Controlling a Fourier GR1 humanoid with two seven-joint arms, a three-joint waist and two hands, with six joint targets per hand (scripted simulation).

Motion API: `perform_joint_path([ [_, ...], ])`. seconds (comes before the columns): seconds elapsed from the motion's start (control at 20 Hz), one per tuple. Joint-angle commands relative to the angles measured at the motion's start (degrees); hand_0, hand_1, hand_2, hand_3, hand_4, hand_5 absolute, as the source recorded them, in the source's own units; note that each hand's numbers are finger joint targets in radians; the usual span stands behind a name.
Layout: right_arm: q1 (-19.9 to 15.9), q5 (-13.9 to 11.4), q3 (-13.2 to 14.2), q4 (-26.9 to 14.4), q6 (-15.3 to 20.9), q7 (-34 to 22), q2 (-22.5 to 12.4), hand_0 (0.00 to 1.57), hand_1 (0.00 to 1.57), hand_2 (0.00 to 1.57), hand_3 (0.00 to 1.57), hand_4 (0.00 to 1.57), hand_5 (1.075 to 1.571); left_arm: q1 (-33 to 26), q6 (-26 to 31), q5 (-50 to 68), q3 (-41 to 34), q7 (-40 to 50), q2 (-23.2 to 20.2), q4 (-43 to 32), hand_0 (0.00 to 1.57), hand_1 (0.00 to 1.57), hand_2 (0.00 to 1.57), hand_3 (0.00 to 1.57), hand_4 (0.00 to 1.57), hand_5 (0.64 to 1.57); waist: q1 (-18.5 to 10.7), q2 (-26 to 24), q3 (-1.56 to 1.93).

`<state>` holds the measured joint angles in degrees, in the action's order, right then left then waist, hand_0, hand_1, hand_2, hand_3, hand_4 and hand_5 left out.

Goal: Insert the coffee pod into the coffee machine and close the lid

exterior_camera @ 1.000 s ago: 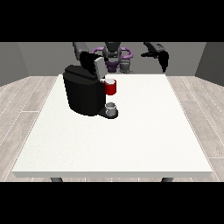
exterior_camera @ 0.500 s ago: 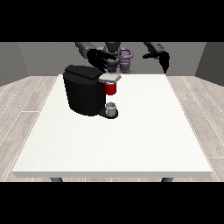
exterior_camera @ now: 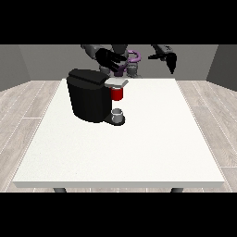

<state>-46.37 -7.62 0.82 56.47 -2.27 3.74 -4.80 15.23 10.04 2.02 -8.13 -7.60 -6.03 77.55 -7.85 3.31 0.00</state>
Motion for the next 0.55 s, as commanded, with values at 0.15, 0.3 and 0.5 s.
perform_joint_path([
  [0.15, 5.12, 0.81, -2.35, 2.59, -1.97, 5.15, 4.14, 0.00, 0.00, 0.00, 0.00, 0.26, 1.571, -2.06, -1.57, -0.39, 2.65, 0.42, 3.24, 1.87, 0.00, 0.00, 0.00, 0.00, 0.19, 1.571, 1.92, -3.95, 0.02],
  [0.3, 13.87, 8.47, -7.43, 8.25, -2.54, 4.71, 4.73, 0.00, 0.00, 0.00, 0.00, 0.27, 1.571, -4.84, 0.69, 1.69, -1.85, -3.30, -0.16, -3.81, 0.00, 0.00, 0.00, 0.00, 0.19, 1.571, 5.45, -7.75, 0.00],
  [0.5, 25.85, 11.19, -13.67, 11.00, 2.36, 8.60, 4.77, 0.00, 0.00, 0.00, 0.00, 0.16, 1.571, -8.24, -0.96, -0.30, -0.50, -5.65, 1.58, -4.61, 0.00, 0.00, 0.00, 0.00, 0.19, 1.571, 7.29, -10.00, 0.01],
])
